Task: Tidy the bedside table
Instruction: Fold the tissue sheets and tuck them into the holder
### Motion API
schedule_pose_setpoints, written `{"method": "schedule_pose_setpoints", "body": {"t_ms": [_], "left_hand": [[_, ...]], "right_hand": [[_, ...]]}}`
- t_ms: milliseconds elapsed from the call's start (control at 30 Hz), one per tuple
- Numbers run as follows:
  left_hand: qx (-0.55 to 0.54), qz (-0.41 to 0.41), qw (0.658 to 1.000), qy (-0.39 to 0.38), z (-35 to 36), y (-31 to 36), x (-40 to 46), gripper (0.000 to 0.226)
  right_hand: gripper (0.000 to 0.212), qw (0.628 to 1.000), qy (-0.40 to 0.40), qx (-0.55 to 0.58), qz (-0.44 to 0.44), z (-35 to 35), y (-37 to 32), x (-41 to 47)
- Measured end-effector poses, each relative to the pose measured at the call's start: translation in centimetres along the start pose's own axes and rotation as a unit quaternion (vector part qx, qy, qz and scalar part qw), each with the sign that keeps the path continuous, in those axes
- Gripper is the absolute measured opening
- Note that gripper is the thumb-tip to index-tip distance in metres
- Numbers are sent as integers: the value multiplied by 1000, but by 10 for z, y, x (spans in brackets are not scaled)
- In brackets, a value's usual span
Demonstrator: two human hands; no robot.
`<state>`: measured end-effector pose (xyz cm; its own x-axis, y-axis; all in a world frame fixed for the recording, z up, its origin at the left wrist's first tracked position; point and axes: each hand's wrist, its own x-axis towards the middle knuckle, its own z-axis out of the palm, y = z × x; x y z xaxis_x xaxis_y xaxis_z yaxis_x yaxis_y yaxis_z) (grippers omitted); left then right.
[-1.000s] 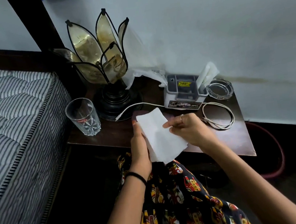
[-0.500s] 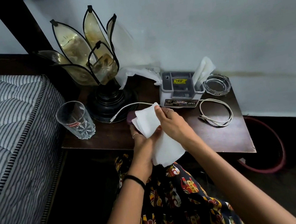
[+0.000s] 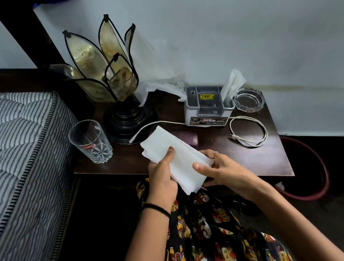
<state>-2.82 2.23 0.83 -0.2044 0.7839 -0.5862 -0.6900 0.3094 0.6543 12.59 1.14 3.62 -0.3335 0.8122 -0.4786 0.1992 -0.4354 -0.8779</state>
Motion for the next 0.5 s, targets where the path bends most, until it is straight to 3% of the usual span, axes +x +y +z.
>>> {"method": "schedule_pose_setpoints", "body": {"t_ms": [100, 167, 267, 367, 500], "left_hand": [[-11, -1, 1000, 12, -1, 2, -2, 17], [-14, 0, 1000, 6, -3, 4, -3, 18], [-19, 4, 1000, -9, -5, 5, -3, 25], [50, 8, 997, -53, -8, 4, -4, 25], [145, -4, 983, -110, -8, -1, -6, 27]], "right_hand": [[56, 1000, 5, -3, -17, 8, 6, -1], [38, 998, 59, 0, -31, 11, 7, 4], [20, 984, 140, 112, -25, 3, 3, 10], [18, 962, 166, 215, 5, -16, -1, 11], [15, 964, 141, 224, 25, -31, -1, 11]]}}
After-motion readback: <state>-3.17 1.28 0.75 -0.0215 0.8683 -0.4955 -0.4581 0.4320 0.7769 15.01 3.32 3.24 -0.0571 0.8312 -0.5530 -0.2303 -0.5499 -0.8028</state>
